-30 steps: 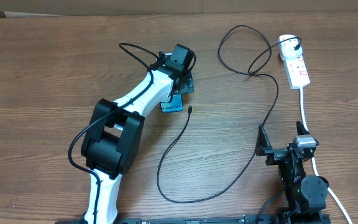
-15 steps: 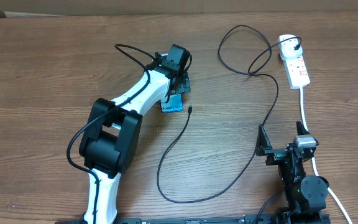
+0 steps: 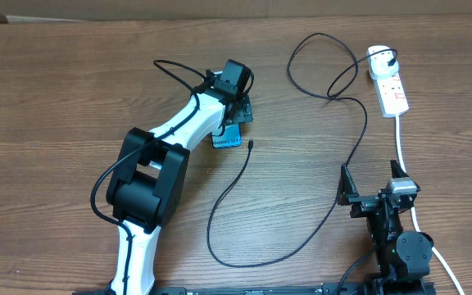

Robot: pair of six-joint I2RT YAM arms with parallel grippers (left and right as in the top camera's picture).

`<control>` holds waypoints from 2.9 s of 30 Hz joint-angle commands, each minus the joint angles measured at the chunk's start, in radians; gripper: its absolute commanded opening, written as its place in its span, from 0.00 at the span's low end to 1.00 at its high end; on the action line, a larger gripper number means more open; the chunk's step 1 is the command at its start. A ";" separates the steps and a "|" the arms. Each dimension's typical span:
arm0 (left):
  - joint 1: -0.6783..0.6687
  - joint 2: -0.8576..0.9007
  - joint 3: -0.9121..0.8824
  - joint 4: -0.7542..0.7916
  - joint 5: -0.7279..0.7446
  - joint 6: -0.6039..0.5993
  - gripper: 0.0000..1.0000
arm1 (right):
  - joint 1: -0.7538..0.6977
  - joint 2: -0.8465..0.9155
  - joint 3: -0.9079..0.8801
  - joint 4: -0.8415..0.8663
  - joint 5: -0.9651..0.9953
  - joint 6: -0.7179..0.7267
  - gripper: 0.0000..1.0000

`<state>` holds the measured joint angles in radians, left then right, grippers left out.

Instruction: Plug charger to phone and switch on socket

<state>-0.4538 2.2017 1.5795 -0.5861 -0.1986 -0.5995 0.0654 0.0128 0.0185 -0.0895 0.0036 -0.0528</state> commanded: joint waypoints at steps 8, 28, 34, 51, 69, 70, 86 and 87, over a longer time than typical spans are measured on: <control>0.002 0.032 -0.007 0.000 0.030 -0.007 1.00 | -0.002 -0.010 -0.011 0.006 -0.002 -0.001 1.00; 0.003 0.032 -0.007 -0.009 0.062 -0.006 1.00 | -0.002 -0.010 -0.011 0.006 -0.002 -0.001 1.00; 0.002 0.032 -0.007 -0.010 0.062 -0.007 0.76 | -0.002 -0.010 -0.011 0.006 -0.002 -0.001 1.00; 0.002 0.032 -0.007 -0.008 0.062 -0.007 0.73 | -0.002 -0.010 -0.011 0.006 -0.002 -0.001 1.00; 0.002 0.032 -0.007 -0.013 0.080 -0.005 1.00 | -0.002 -0.010 -0.011 0.006 -0.002 -0.001 1.00; 0.002 0.032 -0.007 -0.015 0.080 -0.005 1.00 | -0.002 -0.010 -0.011 0.006 -0.002 -0.001 1.00; 0.002 0.032 -0.007 -0.031 0.081 -0.006 0.88 | -0.002 -0.010 -0.011 0.006 -0.002 -0.001 1.00; 0.002 0.032 -0.007 -0.031 0.081 -0.006 0.86 | -0.002 -0.010 -0.011 0.006 -0.002 -0.001 1.00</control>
<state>-0.4507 2.2017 1.5856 -0.6010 -0.1585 -0.5995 0.0654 0.0128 0.0185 -0.0895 0.0040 -0.0525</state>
